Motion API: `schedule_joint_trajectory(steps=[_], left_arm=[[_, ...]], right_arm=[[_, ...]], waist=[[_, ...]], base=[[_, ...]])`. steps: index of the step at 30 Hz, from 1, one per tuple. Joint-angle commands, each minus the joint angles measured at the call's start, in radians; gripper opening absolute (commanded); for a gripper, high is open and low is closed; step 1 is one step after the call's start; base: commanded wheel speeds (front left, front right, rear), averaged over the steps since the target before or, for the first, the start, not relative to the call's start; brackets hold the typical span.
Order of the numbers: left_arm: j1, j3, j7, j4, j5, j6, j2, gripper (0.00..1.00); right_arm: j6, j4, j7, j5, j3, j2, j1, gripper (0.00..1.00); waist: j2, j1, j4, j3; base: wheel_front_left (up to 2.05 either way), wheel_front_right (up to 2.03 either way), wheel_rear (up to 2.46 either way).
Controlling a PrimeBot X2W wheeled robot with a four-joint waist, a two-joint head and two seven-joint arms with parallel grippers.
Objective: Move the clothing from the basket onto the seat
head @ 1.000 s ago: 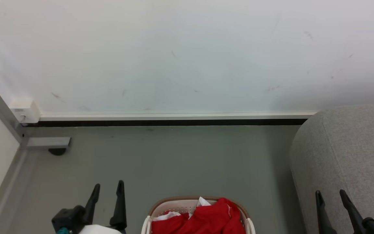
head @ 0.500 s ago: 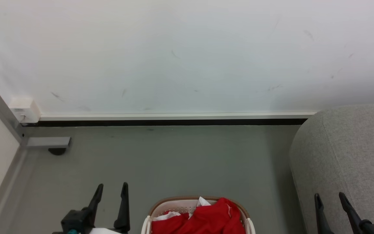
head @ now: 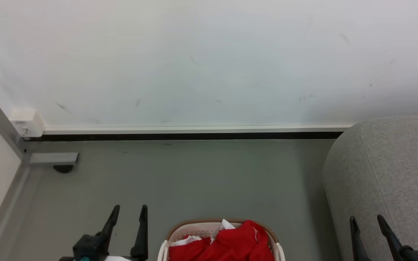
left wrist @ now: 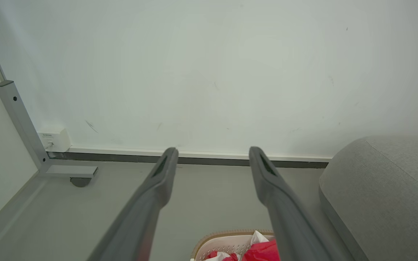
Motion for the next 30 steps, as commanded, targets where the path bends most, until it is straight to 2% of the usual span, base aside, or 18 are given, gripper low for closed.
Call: schedule_joint_trajectory(steps=[1, 10, 15, 22, 30], left_arm=[[0.008, -0.001, -0.001, 0.004, -0.001, -0.002, 0.008, 1.0], [0.007, 0.001, -0.001, 0.005, -0.008, -0.004, 0.007, 1.0], [-0.023, -0.011, -0.001, 0.012, 0.008, -0.02, 0.007, 1.0], [-0.122, -0.068, -0.001, 0.065, 0.049, -0.068, 0.007, 1.0], [-0.312, -0.191, 0.012, 0.267, 0.089, -0.107, 0.007, 1.0]], right_arm=[[-0.002, 0.001, -0.003, 0.003, -0.004, 0.0, 0.008, 1.0], [-0.002, 0.002, -0.003, 0.018, 0.003, 0.0, -0.001, 1.0], [-0.002, -0.011, -0.003, 0.033, 0.007, -0.001, -0.031, 1.0], [-0.002, -0.039, -0.003, 0.042, 0.0, -0.001, -0.094, 1.0], [-0.002, -0.095, -0.003, 0.054, 0.009, -0.001, -0.195, 1.0]], waist=[[0.0, 0.0, 0.001, 0.0], [0.0, 0.0, -0.002, 0.007], [0.0, 0.0, -0.017, 0.044], [0.0, 0.0, -0.048, 0.146], [0.0, 0.0, -0.093, 0.327]], base=[[0.0, 0.0, 0.0], [0.0, 0.0, 0.0], [0.0, 0.0, 0.0], [0.0, 0.0, 0.0], [0.0, 0.0, 0.0]])
